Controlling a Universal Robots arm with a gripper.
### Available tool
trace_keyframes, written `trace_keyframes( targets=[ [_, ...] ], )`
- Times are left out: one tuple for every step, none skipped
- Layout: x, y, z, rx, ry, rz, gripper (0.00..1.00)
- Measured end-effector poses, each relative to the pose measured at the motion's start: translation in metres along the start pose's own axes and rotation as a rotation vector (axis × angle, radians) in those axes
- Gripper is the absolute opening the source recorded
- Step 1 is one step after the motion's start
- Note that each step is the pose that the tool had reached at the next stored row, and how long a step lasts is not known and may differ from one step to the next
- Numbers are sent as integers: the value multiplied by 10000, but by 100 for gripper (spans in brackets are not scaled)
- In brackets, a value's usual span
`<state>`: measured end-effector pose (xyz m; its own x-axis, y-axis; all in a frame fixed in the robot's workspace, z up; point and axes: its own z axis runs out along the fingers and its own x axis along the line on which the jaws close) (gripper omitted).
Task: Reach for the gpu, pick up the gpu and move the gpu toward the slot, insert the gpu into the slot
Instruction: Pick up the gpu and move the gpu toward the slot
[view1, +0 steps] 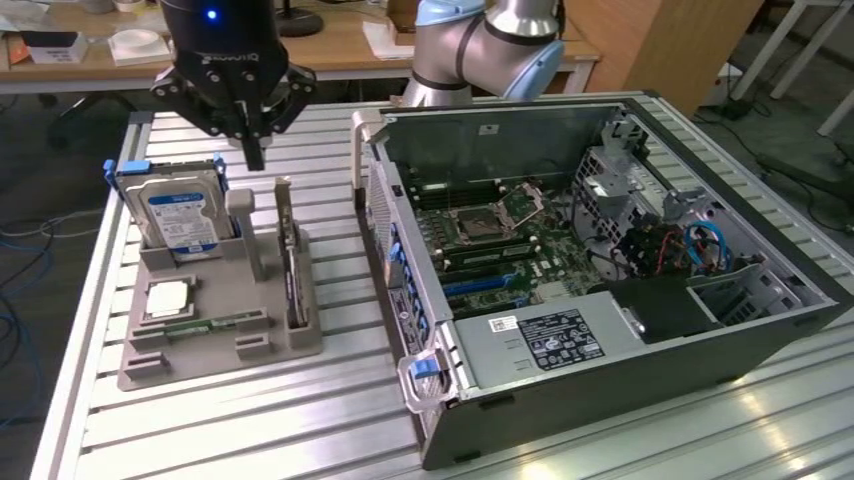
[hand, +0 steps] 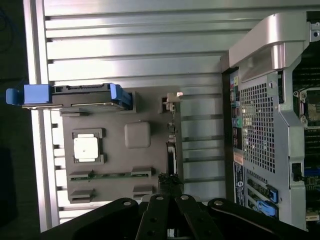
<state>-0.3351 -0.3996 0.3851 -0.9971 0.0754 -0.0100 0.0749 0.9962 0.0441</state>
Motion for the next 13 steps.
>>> trace_keyframes(
  targets=[
    [3, 0, 0, 0, 1, -1, 10],
    [3, 0, 0, 0, 1, -1, 10],
    [3, 0, 0, 0, 1, -1, 10],
    [3, 0, 0, 0, 1, -1, 10],
    [3, 0, 0, 0, 1, -1, 10],
    [3, 0, 0, 0, 1, -1, 10],
    [3, 0, 0, 0, 1, -1, 10],
    [3, 0, 0, 0, 1, -1, 10],
    [3, -1, 0, 0, 2, -1, 11],
    [4, -1, 0, 0, 1, -1, 11],
    [4, 0, 0, 0, 1, -1, 16],
    [3, -1, 0, 0, 2, -1, 23],
    [3, 0, 0, 0, 1, -1, 23]
  ],
)
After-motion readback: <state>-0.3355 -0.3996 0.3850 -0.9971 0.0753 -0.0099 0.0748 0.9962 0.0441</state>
